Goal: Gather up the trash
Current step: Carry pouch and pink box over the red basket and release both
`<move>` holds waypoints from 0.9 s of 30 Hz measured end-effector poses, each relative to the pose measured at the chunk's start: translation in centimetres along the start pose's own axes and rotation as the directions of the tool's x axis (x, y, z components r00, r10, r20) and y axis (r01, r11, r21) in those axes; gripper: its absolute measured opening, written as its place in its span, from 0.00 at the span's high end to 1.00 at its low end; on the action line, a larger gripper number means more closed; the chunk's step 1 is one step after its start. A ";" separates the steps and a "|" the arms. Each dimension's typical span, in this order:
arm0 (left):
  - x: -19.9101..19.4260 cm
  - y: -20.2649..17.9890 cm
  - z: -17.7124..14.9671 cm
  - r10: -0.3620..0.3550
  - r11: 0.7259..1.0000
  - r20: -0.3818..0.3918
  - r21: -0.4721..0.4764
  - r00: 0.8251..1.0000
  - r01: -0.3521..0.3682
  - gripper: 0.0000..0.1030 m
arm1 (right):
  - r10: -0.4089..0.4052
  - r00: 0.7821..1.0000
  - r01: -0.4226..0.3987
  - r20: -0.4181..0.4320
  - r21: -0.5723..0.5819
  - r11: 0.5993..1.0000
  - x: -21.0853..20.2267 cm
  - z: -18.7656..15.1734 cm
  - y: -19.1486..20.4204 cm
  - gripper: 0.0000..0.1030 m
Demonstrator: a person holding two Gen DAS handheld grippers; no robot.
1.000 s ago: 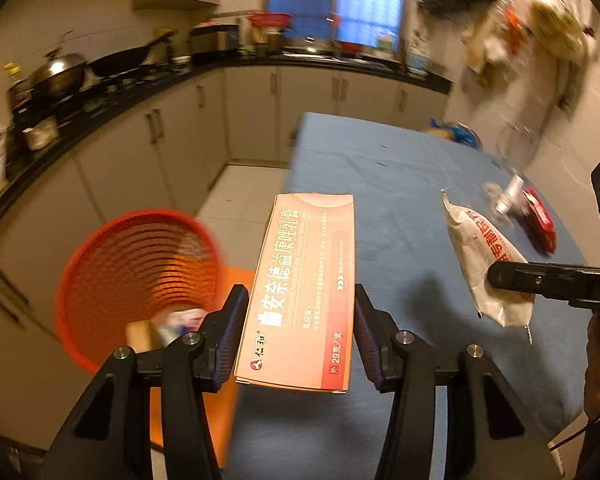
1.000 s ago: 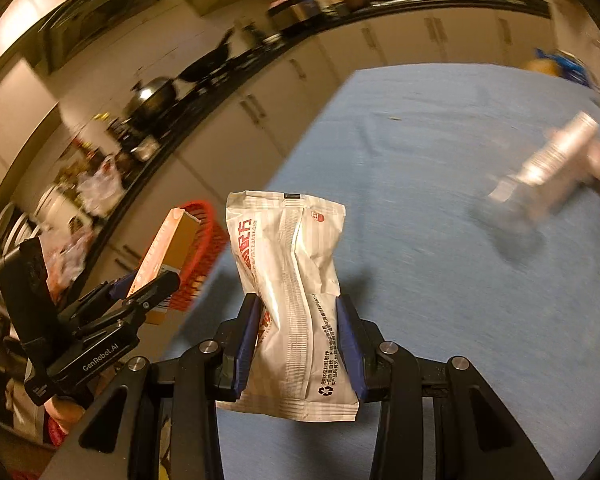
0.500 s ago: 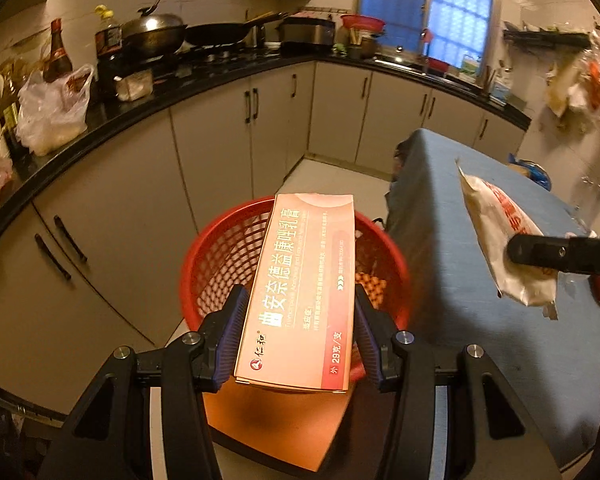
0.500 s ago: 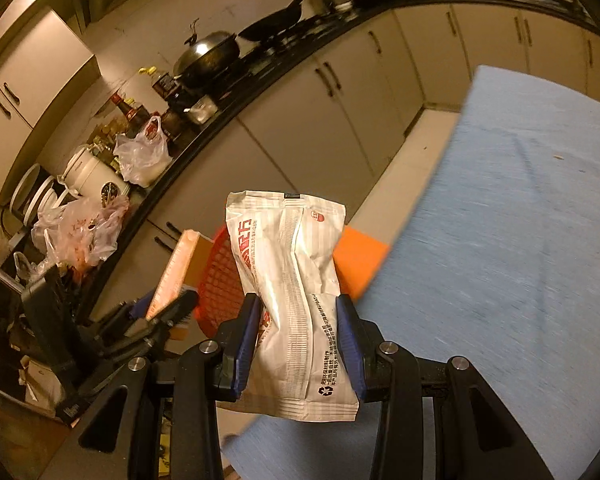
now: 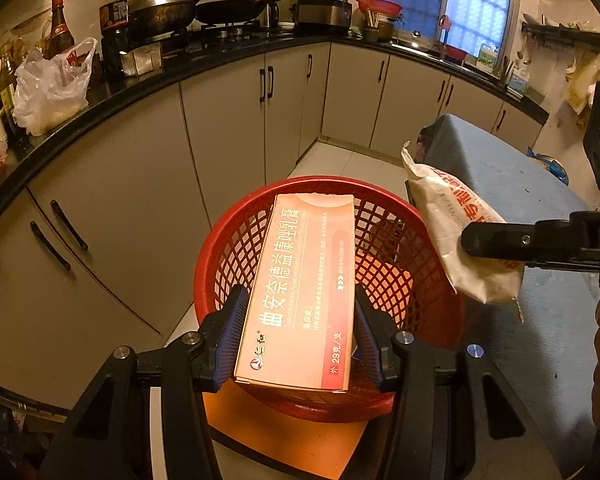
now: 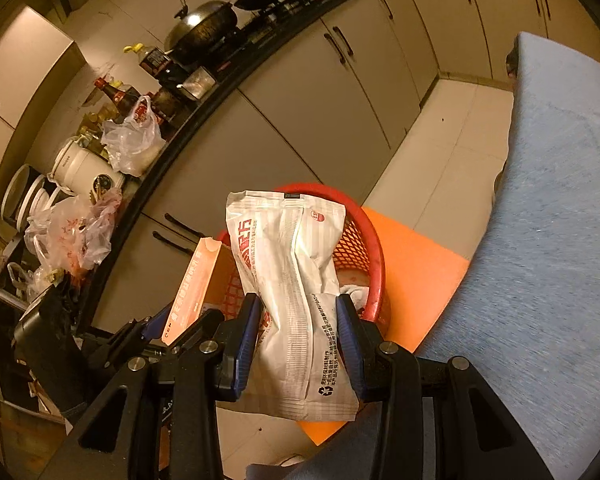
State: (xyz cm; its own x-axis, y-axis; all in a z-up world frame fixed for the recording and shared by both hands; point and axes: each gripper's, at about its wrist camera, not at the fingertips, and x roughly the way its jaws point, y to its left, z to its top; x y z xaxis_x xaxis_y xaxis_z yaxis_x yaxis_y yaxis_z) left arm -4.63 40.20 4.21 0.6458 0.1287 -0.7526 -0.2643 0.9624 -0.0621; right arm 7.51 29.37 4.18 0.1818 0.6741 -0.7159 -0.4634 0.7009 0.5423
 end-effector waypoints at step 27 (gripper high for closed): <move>2.0 0.3 -0.1 -0.007 1.000 -0.038 -0.012 0.999 0.006 0.51 | 0.011 0.999 -0.008 -0.042 0.071 0.997 3.3 1.0 -1.0 0.57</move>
State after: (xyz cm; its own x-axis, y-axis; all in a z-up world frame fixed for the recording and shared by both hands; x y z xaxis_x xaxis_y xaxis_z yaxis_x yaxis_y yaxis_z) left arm -3.47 40.71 2.58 0.6198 0.1129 -0.7766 -0.2685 0.9604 -0.0747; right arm 9.45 31.08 1.72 0.1405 0.6714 -0.7276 -0.4025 0.7102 0.5776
